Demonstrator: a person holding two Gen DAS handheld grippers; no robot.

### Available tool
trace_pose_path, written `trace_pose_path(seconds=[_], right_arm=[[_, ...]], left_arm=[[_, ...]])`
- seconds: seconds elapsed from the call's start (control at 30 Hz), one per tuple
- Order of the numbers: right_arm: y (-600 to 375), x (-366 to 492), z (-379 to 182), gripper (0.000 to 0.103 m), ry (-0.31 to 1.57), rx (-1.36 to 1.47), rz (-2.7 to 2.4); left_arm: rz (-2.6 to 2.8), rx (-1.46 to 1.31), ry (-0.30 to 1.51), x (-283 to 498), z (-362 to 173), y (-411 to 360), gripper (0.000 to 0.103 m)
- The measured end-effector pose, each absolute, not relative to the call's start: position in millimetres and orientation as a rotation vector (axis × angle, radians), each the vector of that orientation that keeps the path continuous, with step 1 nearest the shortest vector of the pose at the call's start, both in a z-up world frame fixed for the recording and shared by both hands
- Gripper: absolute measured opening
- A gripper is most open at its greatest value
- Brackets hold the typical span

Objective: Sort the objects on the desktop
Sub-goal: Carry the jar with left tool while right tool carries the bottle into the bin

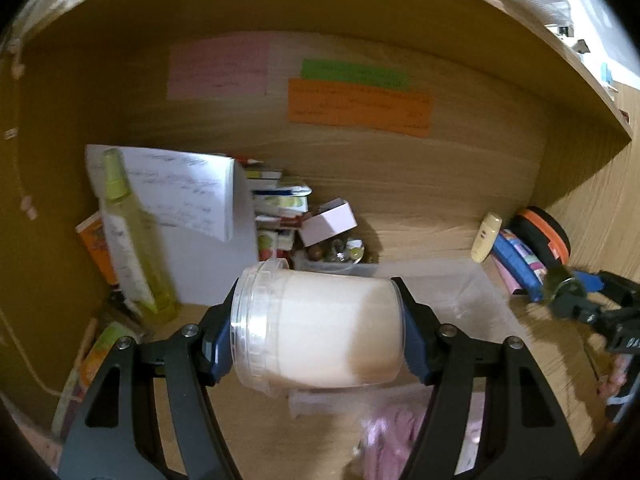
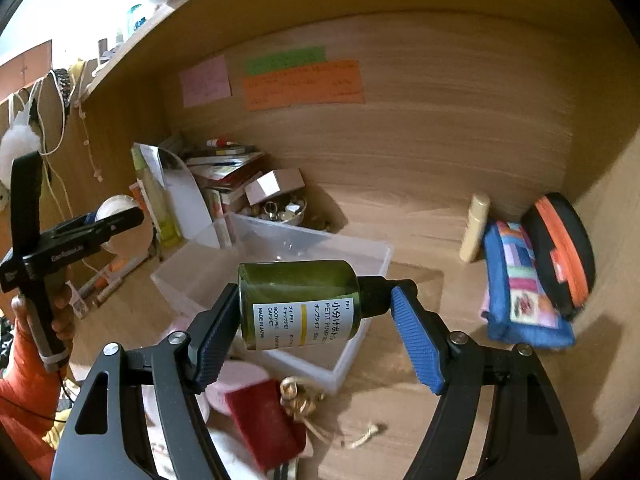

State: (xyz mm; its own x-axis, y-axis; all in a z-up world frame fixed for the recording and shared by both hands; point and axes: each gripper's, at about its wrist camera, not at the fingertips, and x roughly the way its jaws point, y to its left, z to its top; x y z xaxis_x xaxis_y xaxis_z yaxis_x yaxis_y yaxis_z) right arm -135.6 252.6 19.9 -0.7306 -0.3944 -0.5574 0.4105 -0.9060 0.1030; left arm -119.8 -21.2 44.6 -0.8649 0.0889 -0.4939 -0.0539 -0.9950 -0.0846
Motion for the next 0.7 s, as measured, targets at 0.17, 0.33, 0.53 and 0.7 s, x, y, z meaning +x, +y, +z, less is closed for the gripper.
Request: trace_pose_path(seconds=[0.17, 0.33, 0.53, 0.7], right_arm=[[239.3, -161.3, 10.4, 0.073, 0.078, 0.852, -2.538], [219.6, -179.4, -6.3, 0.073, 0.152, 0.924, -2.483], [204.7, -191.0, -27.4, 0.073, 0.258, 1.020, -2.429], [195.8, -190.5, -37.7, 0.073, 0.336, 1.045, -2.410]], left_arm=[[2.912, -0.809, -0.101, -141.5, 42.4, -11.9, 0.067], [2.824, -0.886, -0.067, -161.9, 27.1, 6.1, 0.067], [2.764, -0.991, 0.034, -179.0, 0.5, 26.6, 0.067], [2.749, -1.007, 0.109, -181.5, -14.2, 37.1, 0.067]])
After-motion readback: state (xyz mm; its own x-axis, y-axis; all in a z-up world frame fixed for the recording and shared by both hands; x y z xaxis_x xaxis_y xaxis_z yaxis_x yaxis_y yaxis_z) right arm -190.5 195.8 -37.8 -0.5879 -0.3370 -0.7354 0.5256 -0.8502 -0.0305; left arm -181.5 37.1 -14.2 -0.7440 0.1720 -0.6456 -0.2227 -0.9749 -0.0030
